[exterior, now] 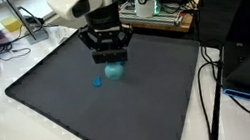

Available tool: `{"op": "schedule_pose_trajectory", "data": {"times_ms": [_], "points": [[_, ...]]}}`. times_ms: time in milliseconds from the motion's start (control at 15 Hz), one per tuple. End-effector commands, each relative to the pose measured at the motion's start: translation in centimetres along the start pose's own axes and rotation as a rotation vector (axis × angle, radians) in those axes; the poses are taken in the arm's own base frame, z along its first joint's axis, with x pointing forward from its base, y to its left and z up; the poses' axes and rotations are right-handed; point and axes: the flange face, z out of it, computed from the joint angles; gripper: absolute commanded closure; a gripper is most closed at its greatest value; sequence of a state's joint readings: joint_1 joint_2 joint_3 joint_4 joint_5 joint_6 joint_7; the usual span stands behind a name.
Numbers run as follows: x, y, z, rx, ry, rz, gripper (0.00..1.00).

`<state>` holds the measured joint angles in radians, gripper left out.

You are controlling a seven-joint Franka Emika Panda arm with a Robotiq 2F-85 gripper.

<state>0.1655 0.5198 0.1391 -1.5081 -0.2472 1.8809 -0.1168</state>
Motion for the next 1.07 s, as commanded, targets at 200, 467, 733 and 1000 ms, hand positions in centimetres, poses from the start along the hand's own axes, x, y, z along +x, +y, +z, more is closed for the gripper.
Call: {"op": "schedule_pose_trajectory", "data": {"times_ms": [200,467,733,1000], "points": [[-6.1,-0.4,-3.1,0.106,0.066,0.070,0.79],[-9.3,-0.7,-4.3,0.147,0.112,0.107,0.79],[-12.2,-1.3,-5.2,0.160,0.154,0.130,0.79],[-14.6,-1.8,-6.1,0.165,0.182,0.168,0.79]]}}
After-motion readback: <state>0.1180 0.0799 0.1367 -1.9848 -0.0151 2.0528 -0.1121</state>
